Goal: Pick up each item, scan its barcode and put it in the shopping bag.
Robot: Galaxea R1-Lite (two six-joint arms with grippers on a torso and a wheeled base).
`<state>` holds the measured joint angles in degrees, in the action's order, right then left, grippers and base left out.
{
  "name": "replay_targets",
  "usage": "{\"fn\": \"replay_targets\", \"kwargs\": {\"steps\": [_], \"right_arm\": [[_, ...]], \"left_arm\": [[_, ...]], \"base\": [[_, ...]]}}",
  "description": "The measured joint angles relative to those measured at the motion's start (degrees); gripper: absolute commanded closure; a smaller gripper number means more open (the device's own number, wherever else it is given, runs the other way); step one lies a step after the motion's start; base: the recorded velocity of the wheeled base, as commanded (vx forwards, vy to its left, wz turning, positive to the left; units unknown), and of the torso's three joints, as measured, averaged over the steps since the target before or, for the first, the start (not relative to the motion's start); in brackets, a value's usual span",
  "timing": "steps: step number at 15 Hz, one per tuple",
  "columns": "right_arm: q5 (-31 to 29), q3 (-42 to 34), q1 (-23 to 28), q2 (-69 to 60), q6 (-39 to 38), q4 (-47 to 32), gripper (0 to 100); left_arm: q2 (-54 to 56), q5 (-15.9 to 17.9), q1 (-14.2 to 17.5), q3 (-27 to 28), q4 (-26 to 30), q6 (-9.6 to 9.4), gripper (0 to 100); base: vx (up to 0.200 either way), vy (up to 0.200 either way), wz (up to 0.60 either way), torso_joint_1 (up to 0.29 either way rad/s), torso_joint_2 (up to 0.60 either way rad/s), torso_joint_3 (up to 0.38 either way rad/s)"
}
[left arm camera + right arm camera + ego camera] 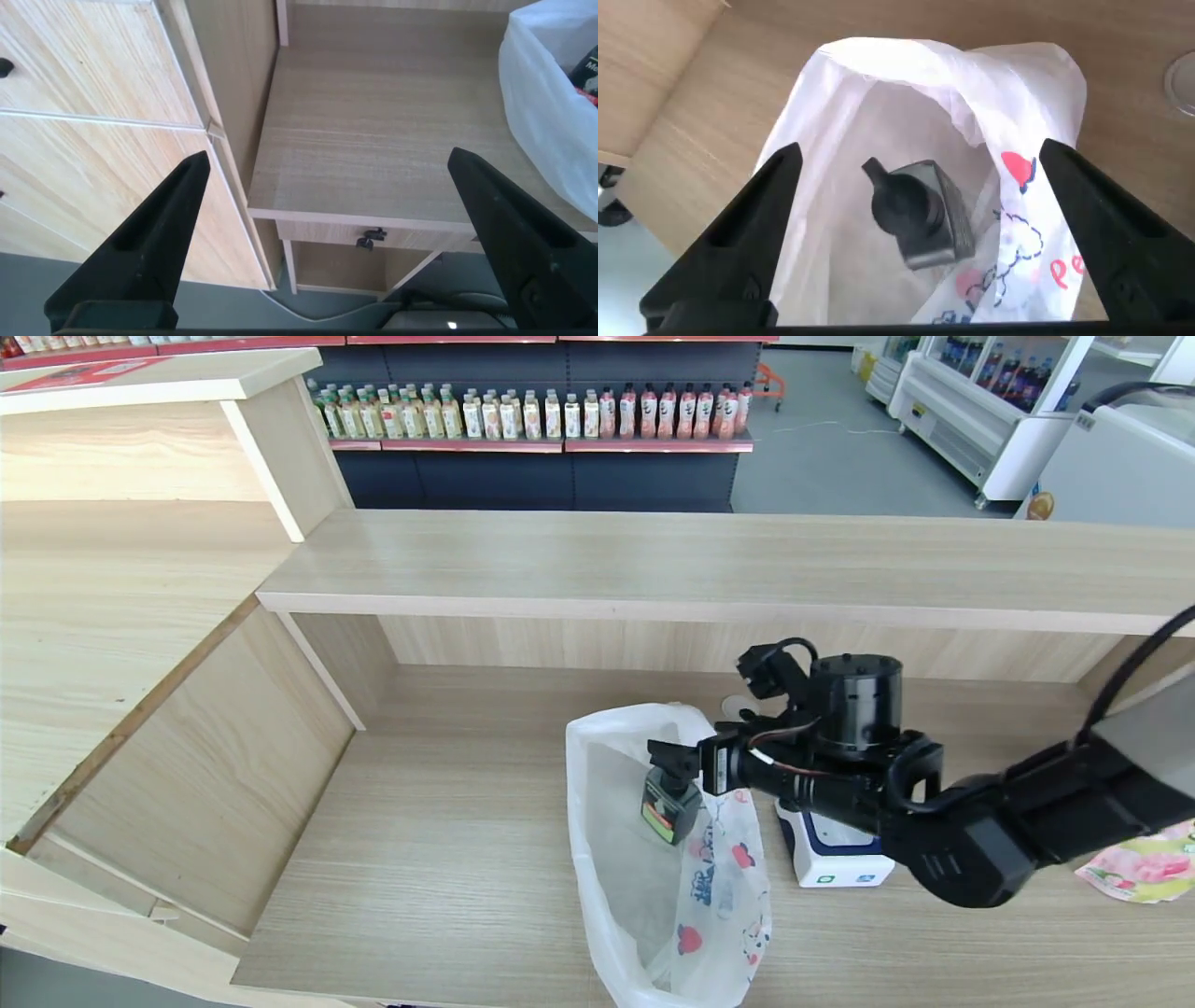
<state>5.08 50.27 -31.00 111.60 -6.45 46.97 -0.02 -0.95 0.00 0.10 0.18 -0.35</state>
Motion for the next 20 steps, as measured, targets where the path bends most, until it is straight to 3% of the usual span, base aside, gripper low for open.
{"fn": "replay_targets", "kwargs": {"steps": [2,7,10,14,17,20], "right_arm": [[-0.7,-2.0,1.0,-7.7,-3.2,-7.9,0],[-6.3,-9.0,14.3,-25.0,-6.5,-23.4,0],[-6.5,-11.5,18.7,-33.4,-12.7,-33.0,0],[-6.4,-14.0,20.4,-39.1,-13.7,-35.0,0],[-6.4,-14.5,20.7,-41.2,-13.7,-36.4,0],[-6.4,-15.5,20.6,-42.5,-13.7,-36.7,0]], "left_arm": [[0.0,0.0,0.0,0.0,0.0,0.02,0],[0.0,0.0,0.0,0.0,0.0,0.04,0],[0.0,0.0,0.0,0.0,0.0,0.13,0],[0.0,0.0,0.0,0.0,0.0,0.06,0],[0.0,0.0,0.0,0.0,0.0,0.02,0],[0.0,0.0,0.0,0.0,0.0,0.13,0]], "base": [[0.000,0.000,0.00,0.000,0.00,0.000],[0.000,0.000,0.00,0.000,0.00,0.000],[0.000,-0.133,0.00,-0.003,0.00,0.002],[0.000,-0.200,0.00,-0.001,0.00,0.002],[0.000,0.000,0.00,0.000,0.00,0.000],[-0.200,0.000,0.00,0.006,0.00,0.004]]}}
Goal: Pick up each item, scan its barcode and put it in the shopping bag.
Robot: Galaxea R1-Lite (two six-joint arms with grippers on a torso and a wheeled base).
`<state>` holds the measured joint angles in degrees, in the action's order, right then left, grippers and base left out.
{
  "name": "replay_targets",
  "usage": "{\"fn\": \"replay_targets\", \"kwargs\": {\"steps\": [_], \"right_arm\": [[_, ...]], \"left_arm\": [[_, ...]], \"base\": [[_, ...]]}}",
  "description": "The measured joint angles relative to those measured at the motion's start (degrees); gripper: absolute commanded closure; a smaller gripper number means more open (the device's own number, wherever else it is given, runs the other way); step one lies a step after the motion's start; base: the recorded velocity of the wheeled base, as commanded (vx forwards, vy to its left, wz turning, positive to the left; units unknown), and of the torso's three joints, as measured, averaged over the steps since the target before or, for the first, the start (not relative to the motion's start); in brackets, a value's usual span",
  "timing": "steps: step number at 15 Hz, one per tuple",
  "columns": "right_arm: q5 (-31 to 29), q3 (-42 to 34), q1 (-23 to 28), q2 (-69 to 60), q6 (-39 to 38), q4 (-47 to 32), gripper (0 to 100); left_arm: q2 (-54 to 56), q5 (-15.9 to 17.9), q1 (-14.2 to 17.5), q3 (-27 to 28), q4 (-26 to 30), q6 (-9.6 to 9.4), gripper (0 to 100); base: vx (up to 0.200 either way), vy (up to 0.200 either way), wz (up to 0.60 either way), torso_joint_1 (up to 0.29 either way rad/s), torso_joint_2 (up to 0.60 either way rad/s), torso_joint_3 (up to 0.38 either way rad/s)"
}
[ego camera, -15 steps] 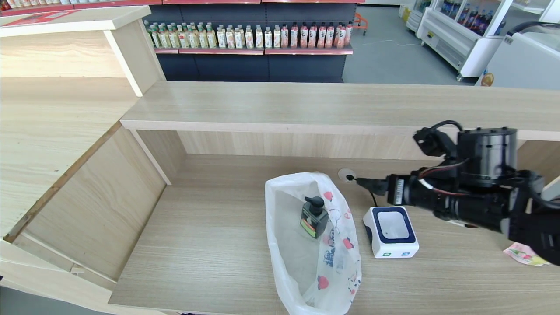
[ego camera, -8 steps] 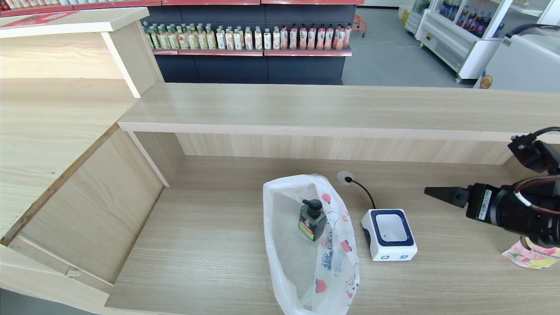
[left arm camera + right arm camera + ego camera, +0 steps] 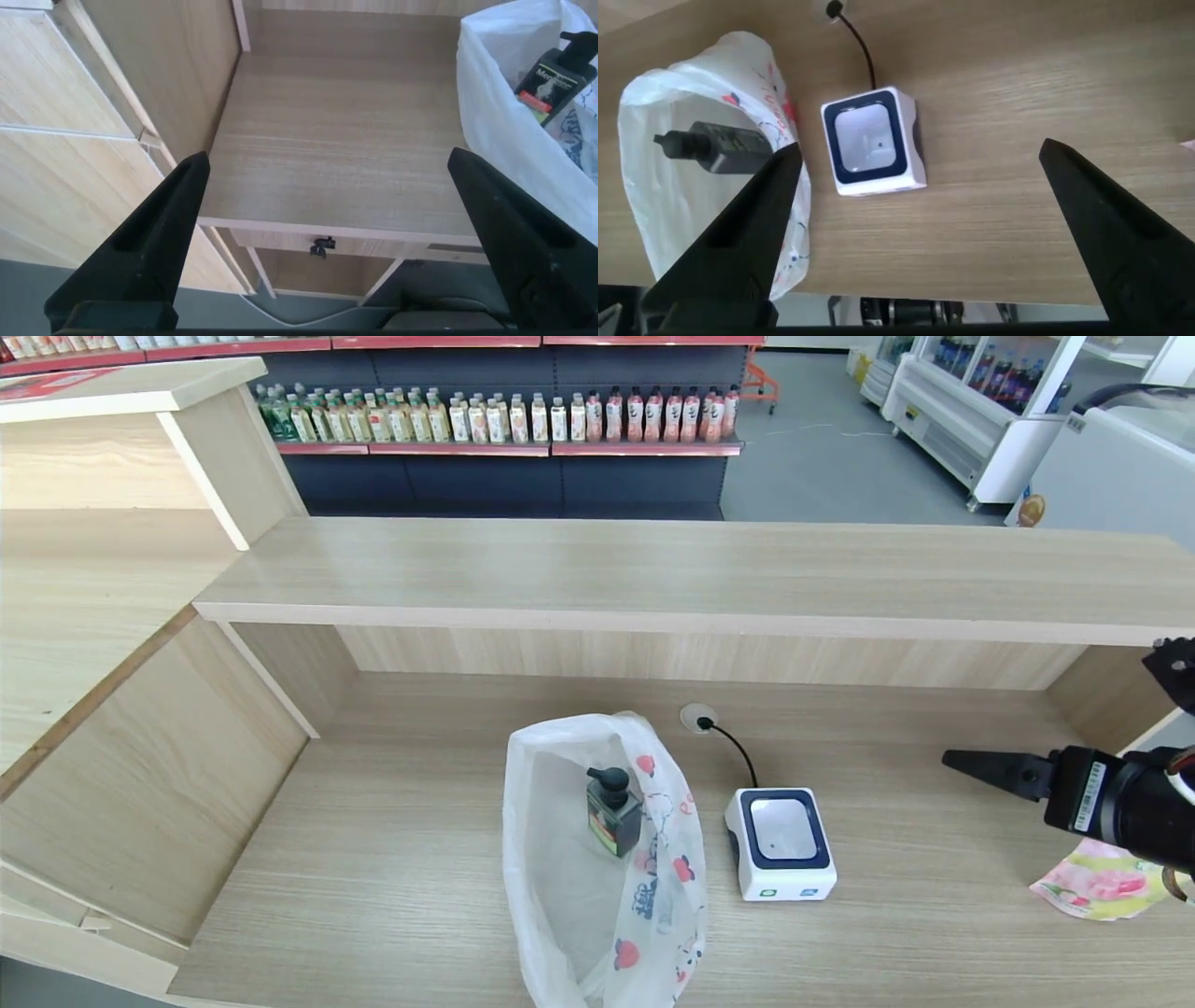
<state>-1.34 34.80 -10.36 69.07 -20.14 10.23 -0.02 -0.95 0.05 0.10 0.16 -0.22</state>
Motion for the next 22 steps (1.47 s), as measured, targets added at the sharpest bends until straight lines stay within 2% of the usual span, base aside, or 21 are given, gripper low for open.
{"fn": "replay_targets", "kwargs": {"steps": [4,7,11,17,22], "right_arm": [[0.0,-1.6,0.1,-1.1,-0.1,-0.2,0],[0.0,-1.8,0.9,-1.8,-0.1,-1.6,0],[0.0,-1.8,1.0,-2.4,-0.7,-1.7,0],[0.0,-0.7,1.1,-3.0,-5.6,-4.5,0],[0.0,6.3,1.0,-3.5,-12.3,-13.7,0]], "left_arm": [[0.0,0.0,0.0,0.0,0.0,-0.05,0],[0.0,0.0,0.0,0.0,0.0,0.09,0],[0.0,0.0,-0.1,0.0,0.0,-0.32,0],[0.0,0.0,0.0,0.0,0.0,-0.24,0],[0.0,0.0,0.0,0.0,0.0,-0.24,0]], "base": [[-0.200,0.000,0.00,-0.003,0.00,0.000],[0.000,0.000,0.00,0.000,0.00,0.000],[0.000,-0.200,0.00,0.010,0.00,0.004],[0.000,-0.200,0.00,0.000,0.00,-0.001],[0.000,-0.200,0.00,0.002,0.00,0.003]]}}
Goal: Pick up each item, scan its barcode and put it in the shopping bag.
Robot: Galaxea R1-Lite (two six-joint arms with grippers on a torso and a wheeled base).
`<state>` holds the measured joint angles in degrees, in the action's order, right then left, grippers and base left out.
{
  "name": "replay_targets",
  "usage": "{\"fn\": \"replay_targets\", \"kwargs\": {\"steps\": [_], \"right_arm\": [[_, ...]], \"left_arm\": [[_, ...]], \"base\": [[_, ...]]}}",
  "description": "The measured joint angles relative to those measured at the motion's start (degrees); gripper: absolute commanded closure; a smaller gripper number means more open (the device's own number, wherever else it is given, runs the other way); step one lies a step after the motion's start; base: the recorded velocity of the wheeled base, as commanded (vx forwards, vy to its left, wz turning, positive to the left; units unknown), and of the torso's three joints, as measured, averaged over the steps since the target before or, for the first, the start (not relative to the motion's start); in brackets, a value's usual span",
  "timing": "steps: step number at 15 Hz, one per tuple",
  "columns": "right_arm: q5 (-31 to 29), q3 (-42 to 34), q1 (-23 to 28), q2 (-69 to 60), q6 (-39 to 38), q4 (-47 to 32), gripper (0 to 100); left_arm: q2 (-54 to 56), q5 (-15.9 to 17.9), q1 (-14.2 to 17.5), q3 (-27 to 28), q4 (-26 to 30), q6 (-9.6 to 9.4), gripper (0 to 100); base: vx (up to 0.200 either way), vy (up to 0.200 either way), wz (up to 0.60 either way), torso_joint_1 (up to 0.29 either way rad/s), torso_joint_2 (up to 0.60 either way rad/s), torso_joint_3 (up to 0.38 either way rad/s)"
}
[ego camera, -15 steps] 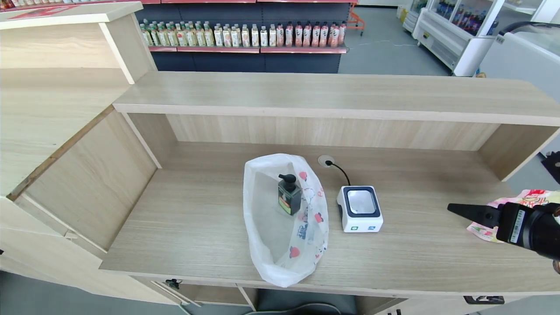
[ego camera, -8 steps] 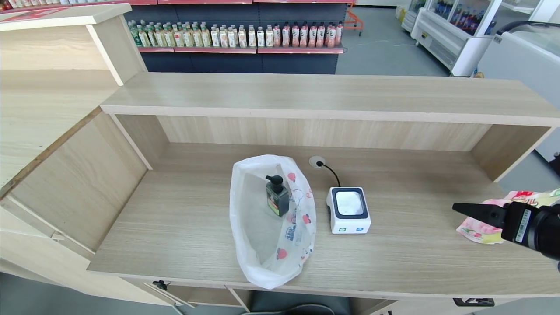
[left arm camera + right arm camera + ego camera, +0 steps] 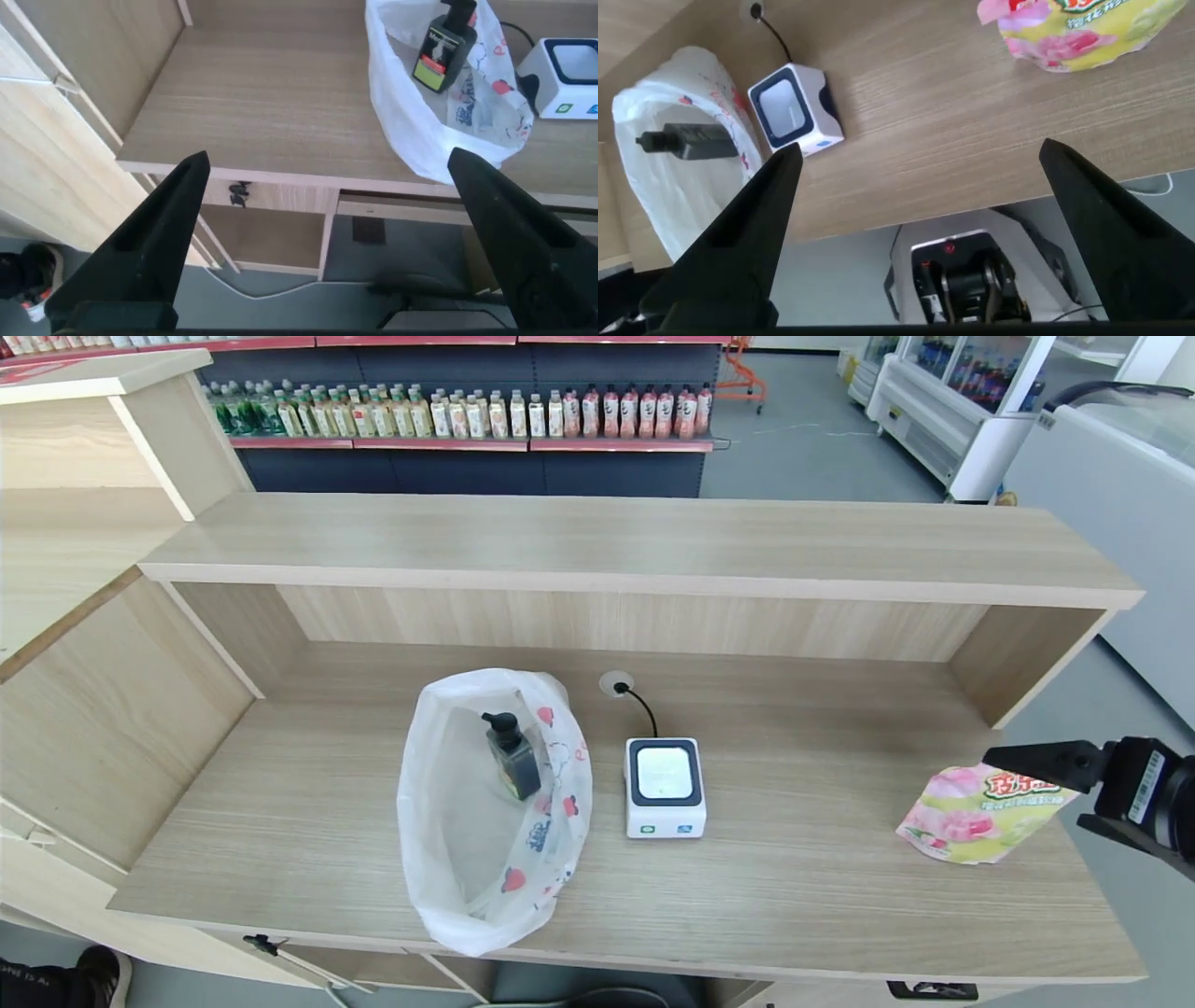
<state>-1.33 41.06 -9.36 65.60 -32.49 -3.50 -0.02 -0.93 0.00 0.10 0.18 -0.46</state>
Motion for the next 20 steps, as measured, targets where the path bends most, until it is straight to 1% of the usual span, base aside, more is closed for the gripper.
{"fn": "replay_targets", "kwargs": {"steps": [4,7,11,12,14,17,18,20], "right_arm": [[0.0,1.6,0.0,-0.8,-1.5,-0.7,0],[0.0,1.9,0.0,-1.9,-3.4,-3.6,0],[0.0,1.9,0.0,-3.9,-4.9,-6.1,0],[0.0,1.9,0.0,-4.2,-6.3,-6.3,0],[0.0,2.4,0.0,-4.7,-9.8,-7.9,0],[0.1,3.6,-0.9,-4.9,-18.4,-11.8,0],[0.2,3.7,-1.2,-4.8,-20.0,-12.0,0],[0.0,3.8,-1.5,-4.3,-20.9,-12.0,0]], "left_arm": [[0.0,0.0,0.0,0.0,0.0,0.00,0],[0.0,0.0,0.0,0.0,0.0,0.02,0],[0.0,0.0,0.0,0.0,0.0,0.02,0],[0.0,0.0,0.0,0.0,0.0,0.04,0],[0.0,0.0,0.0,0.0,0.0,0.11,0],[0.0,0.0,0.0,0.0,0.0,0.13,0],[0.0,0.0,-0.1,0.0,0.0,0.11,0],[0.0,0.0,0.0,0.0,0.0,0.13,0]], "base": [[0.000,-0.200,0.00,0.004,0.00,0.004],[0.000,-0.200,0.00,0.001,0.00,0.004],[0.000,-0.200,0.00,0.001,0.00,0.007],[0.000,-0.200,0.00,0.002,0.00,0.002],[0.000,0.000,0.00,0.000,0.00,0.000],[0.000,0.000,0.00,0.000,0.00,0.000],[0.000,0.000,0.00,0.000,0.00,0.000],[0.000,0.000,0.00,0.000,0.00,0.000]]}}
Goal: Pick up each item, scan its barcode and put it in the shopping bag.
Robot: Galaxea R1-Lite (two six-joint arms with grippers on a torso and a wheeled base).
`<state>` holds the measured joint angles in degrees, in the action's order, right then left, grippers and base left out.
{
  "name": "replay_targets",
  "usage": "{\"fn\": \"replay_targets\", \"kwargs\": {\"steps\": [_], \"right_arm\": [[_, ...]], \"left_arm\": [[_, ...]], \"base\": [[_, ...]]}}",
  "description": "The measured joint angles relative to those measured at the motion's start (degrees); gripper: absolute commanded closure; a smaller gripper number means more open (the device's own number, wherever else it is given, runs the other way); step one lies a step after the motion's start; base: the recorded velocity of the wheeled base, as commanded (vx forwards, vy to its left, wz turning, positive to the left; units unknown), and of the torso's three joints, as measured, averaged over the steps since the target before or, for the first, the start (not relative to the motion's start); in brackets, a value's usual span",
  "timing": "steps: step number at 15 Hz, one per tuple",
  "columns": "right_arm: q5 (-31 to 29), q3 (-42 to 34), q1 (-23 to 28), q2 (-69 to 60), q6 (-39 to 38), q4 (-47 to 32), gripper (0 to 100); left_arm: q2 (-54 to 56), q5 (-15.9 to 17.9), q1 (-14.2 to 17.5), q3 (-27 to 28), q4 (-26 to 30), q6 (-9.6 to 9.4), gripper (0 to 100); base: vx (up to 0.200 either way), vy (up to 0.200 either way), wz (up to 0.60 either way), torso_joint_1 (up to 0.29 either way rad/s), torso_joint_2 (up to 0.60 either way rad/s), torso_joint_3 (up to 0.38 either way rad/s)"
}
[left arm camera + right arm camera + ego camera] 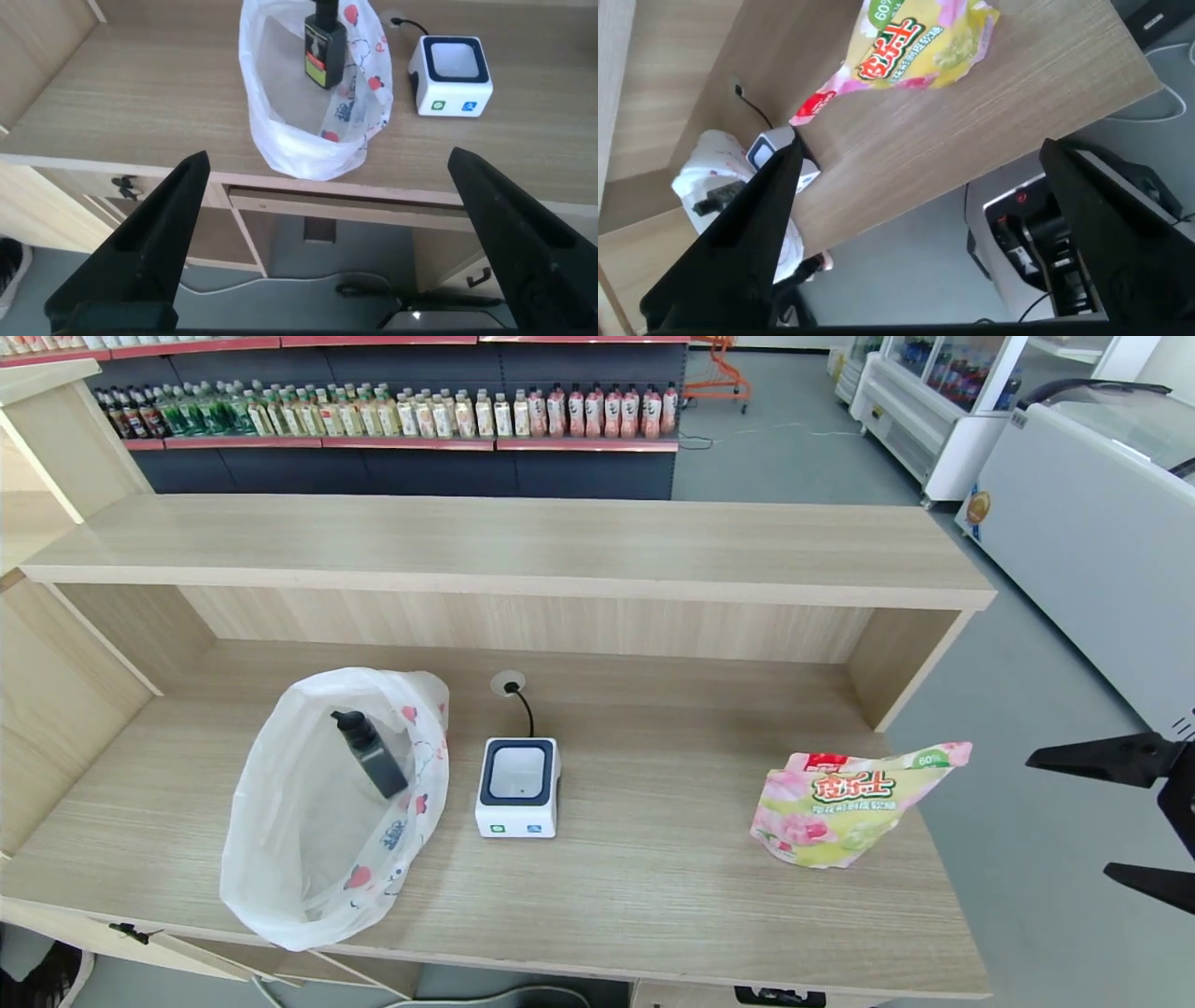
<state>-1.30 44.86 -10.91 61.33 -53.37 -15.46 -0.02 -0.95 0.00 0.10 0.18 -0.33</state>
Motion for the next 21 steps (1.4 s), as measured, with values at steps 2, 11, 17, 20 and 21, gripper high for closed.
{"fn": "replay_targets", "kwargs": {"steps": [2,11,17,20,21], "right_arm": [[-0.2,0.1,0.0,1.0,-0.9,0.3,0],[-0.7,4.5,2.8,15.2,-3.4,7.2,0],[-2.6,6.0,2.6,32.1,-3.4,15.9,0],[-3.7,7.2,0.1,39.2,-3.3,19.9,0],[-4.4,7.4,-1.2,41.0,-3.1,20.4,0]], "left_arm": [[0.0,0.0,0.0,0.0,0.0,0.00,0],[0.0,0.0,0.0,0.0,0.0,0.00,0],[0.0,0.0,0.0,0.0,0.0,0.00,0],[0.0,0.0,0.0,0.0,0.0,0.00,0],[0.0,0.0,0.0,0.0,0.0,0.00,0]], "base": [[0.000,0.000,0.00,0.000,0.00,0.000],[0.000,0.000,0.00,0.000,0.00,0.000],[0.000,0.000,0.00,0.000,0.00,0.000],[0.000,0.000,0.00,0.000,0.00,0.000],[0.000,0.000,0.00,0.000,0.00,0.000]]}}
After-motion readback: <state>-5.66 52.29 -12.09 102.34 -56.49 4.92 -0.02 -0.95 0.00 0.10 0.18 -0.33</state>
